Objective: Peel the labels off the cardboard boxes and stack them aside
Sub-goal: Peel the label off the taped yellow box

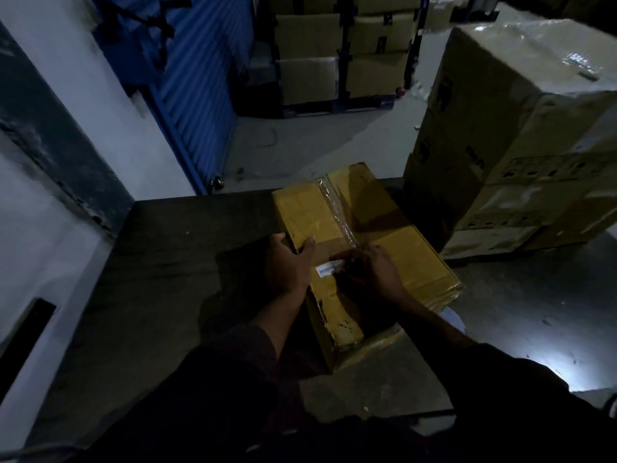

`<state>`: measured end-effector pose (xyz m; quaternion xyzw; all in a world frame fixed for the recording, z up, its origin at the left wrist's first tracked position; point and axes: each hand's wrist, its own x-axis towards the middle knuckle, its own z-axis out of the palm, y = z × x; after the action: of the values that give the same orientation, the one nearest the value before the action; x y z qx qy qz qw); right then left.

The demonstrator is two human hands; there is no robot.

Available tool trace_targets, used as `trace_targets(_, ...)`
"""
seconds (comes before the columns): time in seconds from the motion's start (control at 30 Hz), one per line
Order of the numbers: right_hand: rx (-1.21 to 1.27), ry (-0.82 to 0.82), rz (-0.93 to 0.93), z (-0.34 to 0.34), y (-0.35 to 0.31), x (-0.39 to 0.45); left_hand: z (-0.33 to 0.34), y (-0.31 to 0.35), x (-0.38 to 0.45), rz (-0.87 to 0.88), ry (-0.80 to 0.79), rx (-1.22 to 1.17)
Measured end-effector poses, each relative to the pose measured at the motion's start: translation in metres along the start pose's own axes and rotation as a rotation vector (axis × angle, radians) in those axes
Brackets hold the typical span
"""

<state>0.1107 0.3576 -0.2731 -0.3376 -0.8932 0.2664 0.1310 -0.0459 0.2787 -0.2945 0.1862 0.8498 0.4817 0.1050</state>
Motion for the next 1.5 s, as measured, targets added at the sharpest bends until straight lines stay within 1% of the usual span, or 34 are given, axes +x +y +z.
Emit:
trace_targets(0.13,-0.044,-0.038,0.064,0.003,0.009,0.003,-0.001,0.001,-0.001,0.003,0.001,-0.012)
trace_targets(0.33,-0.056,-0.025,0.032,0.009,0.01,0.006,-0.002,0.002,-0.001,0.005,-0.008,-0.01)
trace_targets(0.5,0.08,0.028,-0.018,-0.001,0.0,-0.001,0.0,-0.001,0.001,0.002,-0.015,-0.027)
trace_targets(0.63,0.014,-0.015,0.004,-0.002,-0.002,0.0,0.002,-0.004,0.001,-0.009,-0.032,-0.09)
trace_targets(0.83,0.064,0.014,0.007,0.001,0.002,-0.002,0.002,-0.005,0.001,-0.037,-0.041,-0.151)
trace_targets(1.17,0.132,0.048,0.03,0.007,0.008,0.002,0.001,-0.005,0.001,-0.034,-0.036,-0.128)
trace_targets(1.5,0.214,0.069,-0.015,0.009,0.014,0.002,0.001,-0.004,0.002,-0.034,-0.032,-0.124)
